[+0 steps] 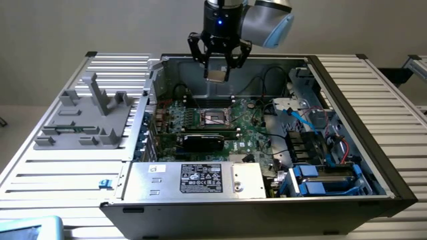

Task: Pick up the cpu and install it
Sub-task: 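Place the cpu into insertion slot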

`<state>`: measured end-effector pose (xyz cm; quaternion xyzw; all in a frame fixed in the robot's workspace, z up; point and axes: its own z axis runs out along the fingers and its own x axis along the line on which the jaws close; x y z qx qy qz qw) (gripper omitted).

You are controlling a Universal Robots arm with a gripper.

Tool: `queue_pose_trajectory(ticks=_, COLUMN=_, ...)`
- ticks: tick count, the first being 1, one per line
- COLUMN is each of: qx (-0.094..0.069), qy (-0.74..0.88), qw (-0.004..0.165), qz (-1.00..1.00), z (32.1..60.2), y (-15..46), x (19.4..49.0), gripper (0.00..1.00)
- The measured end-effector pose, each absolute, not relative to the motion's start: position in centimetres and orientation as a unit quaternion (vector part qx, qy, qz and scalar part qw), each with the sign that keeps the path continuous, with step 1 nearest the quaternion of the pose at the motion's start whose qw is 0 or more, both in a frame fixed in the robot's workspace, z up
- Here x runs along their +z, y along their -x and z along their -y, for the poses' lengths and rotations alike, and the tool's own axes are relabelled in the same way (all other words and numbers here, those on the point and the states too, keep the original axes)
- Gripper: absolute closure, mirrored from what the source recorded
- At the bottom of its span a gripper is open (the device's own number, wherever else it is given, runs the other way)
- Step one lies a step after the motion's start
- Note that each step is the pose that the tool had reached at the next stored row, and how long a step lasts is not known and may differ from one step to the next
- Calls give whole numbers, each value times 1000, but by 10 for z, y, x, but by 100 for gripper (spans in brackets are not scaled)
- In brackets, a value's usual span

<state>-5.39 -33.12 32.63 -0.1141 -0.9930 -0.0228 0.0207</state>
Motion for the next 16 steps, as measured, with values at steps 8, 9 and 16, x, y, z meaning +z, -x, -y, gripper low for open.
queue_pose_trajectory(ticks=8, qx=-24, qy=182, qw=19, qz=983, z=331, y=54, x=325, gripper=45)
queue_pose_trajectory(ticks=9, qx=-24, qy=190, qw=19, qz=981, z=331, y=54, x=325, gripper=45)
queue_pose_trajectory(ticks=16, qx=-25, qy=248, qw=17, qz=968, z=331, y=54, x=324, gripper=45)
